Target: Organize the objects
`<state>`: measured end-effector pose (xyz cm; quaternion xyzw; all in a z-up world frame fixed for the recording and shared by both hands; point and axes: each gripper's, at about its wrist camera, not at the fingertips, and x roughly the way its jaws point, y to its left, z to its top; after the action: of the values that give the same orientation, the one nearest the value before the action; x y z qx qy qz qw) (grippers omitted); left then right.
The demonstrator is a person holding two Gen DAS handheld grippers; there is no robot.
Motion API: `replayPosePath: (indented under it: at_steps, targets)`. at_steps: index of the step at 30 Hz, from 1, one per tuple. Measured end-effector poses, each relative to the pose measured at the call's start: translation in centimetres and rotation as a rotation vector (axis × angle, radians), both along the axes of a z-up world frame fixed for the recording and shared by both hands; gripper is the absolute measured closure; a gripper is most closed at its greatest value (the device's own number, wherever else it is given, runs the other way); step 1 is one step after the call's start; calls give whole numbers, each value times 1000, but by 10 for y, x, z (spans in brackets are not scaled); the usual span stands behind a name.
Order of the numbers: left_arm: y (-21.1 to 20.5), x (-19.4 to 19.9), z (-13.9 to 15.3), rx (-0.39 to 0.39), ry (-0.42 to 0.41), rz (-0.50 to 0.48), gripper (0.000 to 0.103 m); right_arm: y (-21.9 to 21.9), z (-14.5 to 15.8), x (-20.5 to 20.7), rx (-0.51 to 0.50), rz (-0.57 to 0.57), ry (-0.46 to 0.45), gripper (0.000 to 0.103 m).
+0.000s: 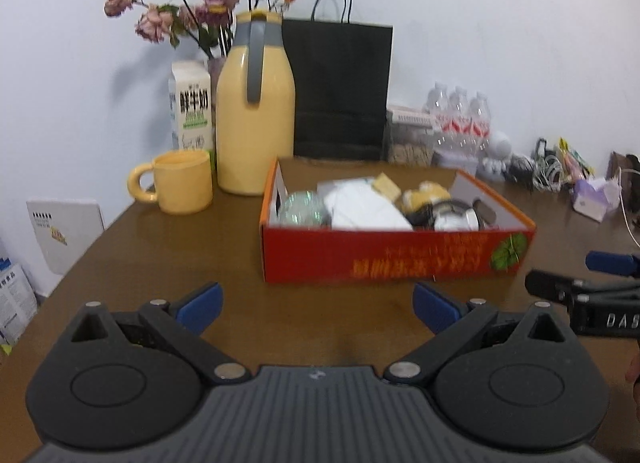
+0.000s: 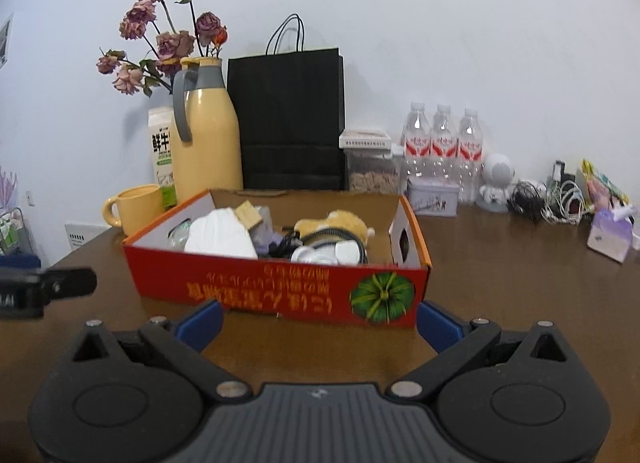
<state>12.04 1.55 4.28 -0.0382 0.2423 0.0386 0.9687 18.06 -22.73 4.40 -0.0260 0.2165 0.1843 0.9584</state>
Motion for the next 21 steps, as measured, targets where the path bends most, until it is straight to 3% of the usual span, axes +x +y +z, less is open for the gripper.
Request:
replayPosePath:
  at_steps: [21]
  targets:
    - [-4, -20, -7, -18, 22, -16, 0, 3, 2, -22, 2, 19, 13, 0]
